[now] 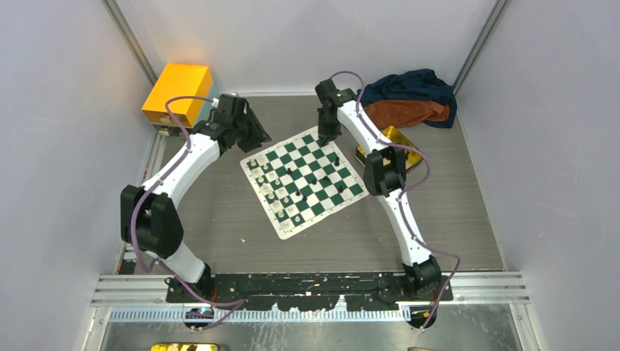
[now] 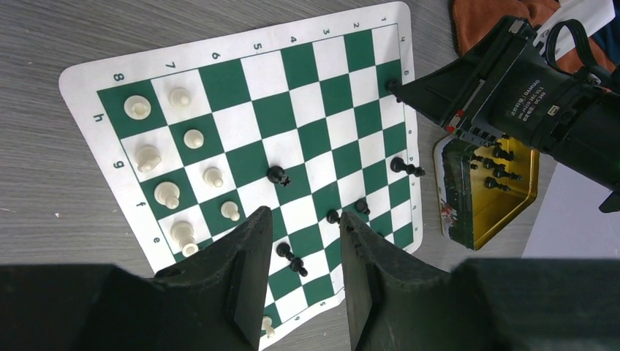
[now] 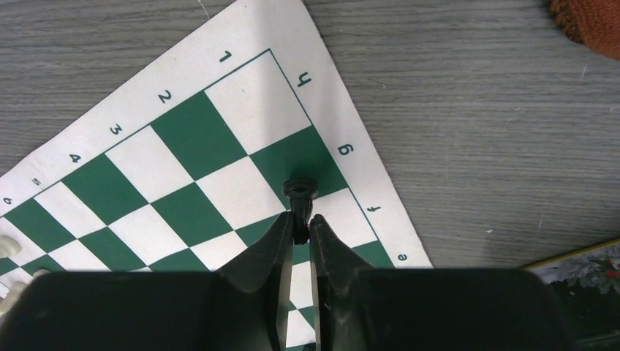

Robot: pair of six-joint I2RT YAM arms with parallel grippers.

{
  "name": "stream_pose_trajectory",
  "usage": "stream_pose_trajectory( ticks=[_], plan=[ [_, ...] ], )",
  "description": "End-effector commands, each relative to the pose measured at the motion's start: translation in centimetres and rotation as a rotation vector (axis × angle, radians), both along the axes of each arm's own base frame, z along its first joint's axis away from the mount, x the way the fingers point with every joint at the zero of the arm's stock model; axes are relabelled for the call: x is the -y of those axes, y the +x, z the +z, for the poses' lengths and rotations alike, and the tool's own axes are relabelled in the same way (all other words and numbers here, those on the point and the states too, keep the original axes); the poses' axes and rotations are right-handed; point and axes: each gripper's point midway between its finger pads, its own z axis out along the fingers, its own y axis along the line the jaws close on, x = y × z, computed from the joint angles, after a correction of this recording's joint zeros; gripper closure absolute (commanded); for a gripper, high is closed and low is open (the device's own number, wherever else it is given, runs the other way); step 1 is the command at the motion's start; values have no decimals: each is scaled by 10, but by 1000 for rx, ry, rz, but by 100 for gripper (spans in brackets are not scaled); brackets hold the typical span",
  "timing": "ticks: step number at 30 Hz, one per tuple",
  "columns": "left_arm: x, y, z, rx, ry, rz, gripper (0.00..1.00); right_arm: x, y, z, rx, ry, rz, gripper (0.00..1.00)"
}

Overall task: Set up the chess pieces on the board
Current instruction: Place the chess piece on the chessboard.

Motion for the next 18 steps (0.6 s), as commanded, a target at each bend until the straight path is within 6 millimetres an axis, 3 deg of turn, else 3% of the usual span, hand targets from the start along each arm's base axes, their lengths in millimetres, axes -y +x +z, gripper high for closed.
stream_pose_trajectory(
  ticks=[1,9,18],
  plan=[
    [6,13,20,72,-12,-17,59,-7,12,13,53,36,-10,78],
    [8,17,18,69,-12,-21,59,-9,17,17,72,48,-9,69],
    [10,20,17,67,-11,-31,59,-9,20,24,90,57,-12,68]
  ],
)
